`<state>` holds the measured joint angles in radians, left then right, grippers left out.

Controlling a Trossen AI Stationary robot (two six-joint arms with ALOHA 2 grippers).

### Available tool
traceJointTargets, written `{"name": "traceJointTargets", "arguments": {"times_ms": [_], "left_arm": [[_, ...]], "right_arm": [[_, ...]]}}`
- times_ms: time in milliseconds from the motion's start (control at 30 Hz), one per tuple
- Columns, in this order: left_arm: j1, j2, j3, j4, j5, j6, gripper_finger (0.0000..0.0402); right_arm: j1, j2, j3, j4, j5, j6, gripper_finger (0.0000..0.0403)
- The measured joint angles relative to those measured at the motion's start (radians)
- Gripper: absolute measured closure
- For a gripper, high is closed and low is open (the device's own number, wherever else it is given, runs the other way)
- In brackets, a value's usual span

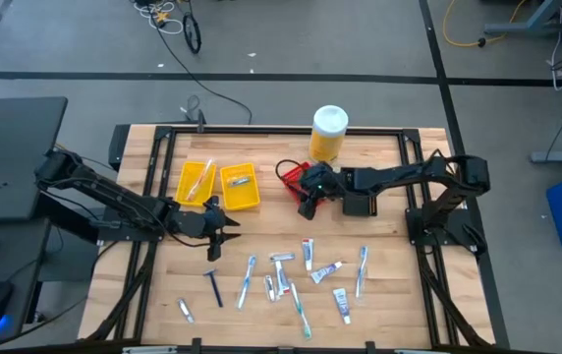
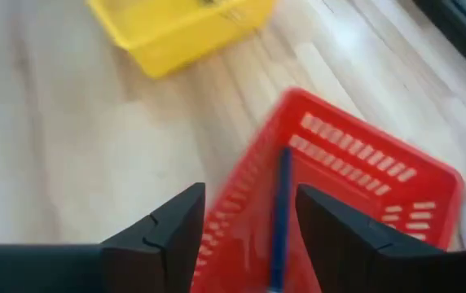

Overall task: Pick & Place Travel size toiletries
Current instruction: Put the white toothpaste into the black bin

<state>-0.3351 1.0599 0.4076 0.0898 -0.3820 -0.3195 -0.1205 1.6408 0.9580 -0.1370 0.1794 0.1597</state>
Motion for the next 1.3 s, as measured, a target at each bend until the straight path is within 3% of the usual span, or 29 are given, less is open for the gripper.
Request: {"name": "traceJointTargets", "arguments": {"times_ms": [167, 433, 600, 900, 1300], "left_arm": [[0.000, 0.000, 0.000, 0.000, 0.000, -0.023, 0.0249], [0.000, 0.000, 0.000, 0.000, -0.032, -0.044, 0.0249], [0.000, 0.000, 0.000, 0.000, -0.051, -0.043, 0.0249], [0.000, 0.000, 0.000, 0.007, -0.052, -0.041, 0.0249], [0.000, 0.000, 0.001, 0.008, -0.077, -0.016, 0.0249]], "right_arm": [[0.068, -0.032, 0.000, 0.003, -0.086, 0.016, 0.0205], [0.213, -0.026, 0.000, -0.027, -0.309, 0.315, 0.0211], [0.325, -0.026, 0.000, -0.079, -0.258, 0.400, 0.0182], [0.400, -0.002, 0.000, -0.154, -0.123, 0.780, 0.0118], [0.421, 0.103, 0.000, -0.148, -0.138, 0.992, 0.0134]]}}
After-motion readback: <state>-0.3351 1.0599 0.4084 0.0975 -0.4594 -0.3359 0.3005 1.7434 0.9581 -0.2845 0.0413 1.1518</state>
